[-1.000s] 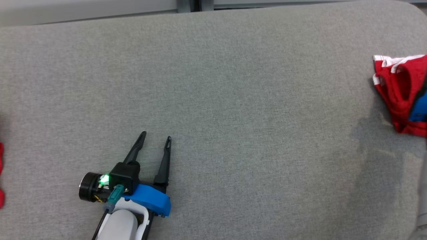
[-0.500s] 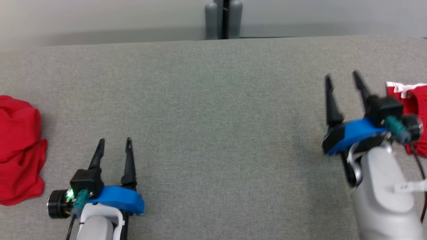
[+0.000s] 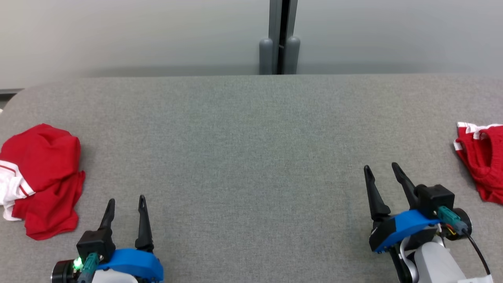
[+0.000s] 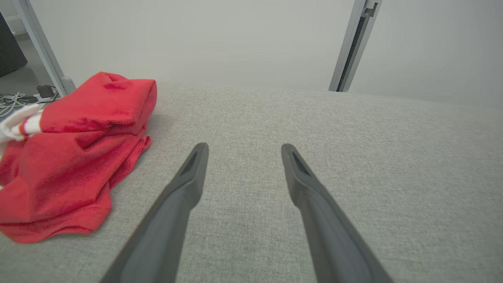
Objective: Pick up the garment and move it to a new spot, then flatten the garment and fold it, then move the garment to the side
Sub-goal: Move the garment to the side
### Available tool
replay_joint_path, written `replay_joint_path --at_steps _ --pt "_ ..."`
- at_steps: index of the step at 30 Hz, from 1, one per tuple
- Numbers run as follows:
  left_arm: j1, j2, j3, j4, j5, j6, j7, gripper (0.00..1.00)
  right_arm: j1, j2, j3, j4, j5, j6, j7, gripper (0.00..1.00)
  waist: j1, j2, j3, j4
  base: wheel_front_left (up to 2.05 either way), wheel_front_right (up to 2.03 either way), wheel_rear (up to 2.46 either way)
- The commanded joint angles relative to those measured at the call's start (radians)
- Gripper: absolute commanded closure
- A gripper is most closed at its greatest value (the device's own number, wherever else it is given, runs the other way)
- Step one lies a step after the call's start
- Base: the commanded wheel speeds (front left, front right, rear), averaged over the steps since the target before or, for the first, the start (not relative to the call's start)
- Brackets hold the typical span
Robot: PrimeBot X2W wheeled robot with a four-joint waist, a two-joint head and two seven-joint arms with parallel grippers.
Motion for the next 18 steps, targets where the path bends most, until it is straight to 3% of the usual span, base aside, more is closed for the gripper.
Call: replay_joint_path --at_steps 1,18 --pt "0.017 -0.003 0.001 -0.003 -0.004 0.005 0.000 0.00 0.031 -0.003 -0.008 -0.016 0.000 0.000 -0.005 0.00 0.0000 -0.0001 -0.018 -0.001 0.00 0.00 0.00" --pt "0.112 -0.004 -0.061 -0.025 -0.035 0.021 0.000 0.00 0.168 -0.003 -0.001 -0.037 0.054 0.000 -0.005 0.00 0.0000 -0.0001 -0.121 0.021 0.00 0.00 0.00"
